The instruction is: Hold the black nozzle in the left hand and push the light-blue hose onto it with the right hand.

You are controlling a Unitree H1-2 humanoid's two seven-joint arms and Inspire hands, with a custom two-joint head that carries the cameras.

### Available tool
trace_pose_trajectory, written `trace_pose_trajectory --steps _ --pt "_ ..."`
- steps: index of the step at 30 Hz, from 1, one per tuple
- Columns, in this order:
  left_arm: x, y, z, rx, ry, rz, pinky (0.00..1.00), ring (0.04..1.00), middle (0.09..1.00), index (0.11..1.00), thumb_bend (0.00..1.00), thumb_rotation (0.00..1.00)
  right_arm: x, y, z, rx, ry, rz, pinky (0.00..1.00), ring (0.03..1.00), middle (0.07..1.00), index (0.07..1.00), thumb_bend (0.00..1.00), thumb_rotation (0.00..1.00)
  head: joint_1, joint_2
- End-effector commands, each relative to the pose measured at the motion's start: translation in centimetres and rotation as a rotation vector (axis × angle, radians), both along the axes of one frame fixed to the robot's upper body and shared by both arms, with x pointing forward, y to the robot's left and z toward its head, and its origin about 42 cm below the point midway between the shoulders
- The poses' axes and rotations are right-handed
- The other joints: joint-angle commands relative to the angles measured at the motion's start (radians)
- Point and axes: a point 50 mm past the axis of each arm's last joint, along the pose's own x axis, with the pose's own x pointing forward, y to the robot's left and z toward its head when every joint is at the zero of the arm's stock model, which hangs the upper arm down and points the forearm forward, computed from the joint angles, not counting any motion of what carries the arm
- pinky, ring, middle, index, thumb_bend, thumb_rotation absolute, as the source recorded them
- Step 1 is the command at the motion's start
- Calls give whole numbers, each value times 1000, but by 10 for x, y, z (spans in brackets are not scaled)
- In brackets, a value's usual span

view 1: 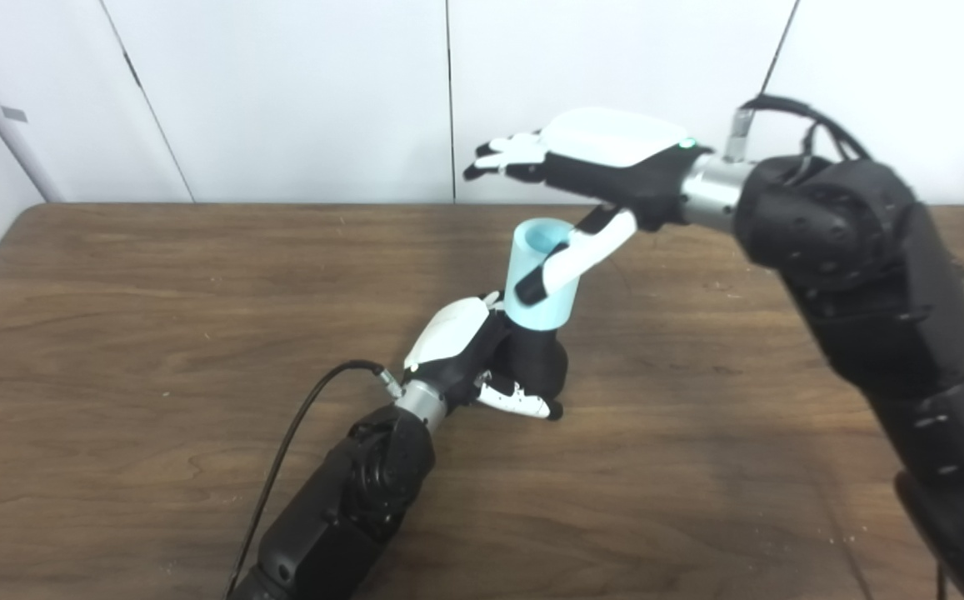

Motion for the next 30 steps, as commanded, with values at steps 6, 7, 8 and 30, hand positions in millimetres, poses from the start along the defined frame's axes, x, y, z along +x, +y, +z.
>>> trace_pose_trajectory --steps 6,7,8,30 --pt "-38 19 -81 164 350 32 1000 1000 883 480 520 39 -15 -29 15 77 -140 56 1000 1000 1000 963 800 1000 1 -17" --pt "-38 19 -82 164 350 34 1000 1000 883 480 520 39 -16 -30 12 82 -141 61 1000 1000 1000 964 800 1000 1 -20" --pt "-38 20 -82 164 349 36 1000 1000 883 480 520 39 -19 -31 8 86 -141 65 1000 1000 1000 966 800 1000 1 -21" --pt "-34 23 -81 183 305 46 1000 1000 872 480 521 41 -47 -26 -24 46 -137 133 1000 1000 1000 950 712 1000 1 -19"
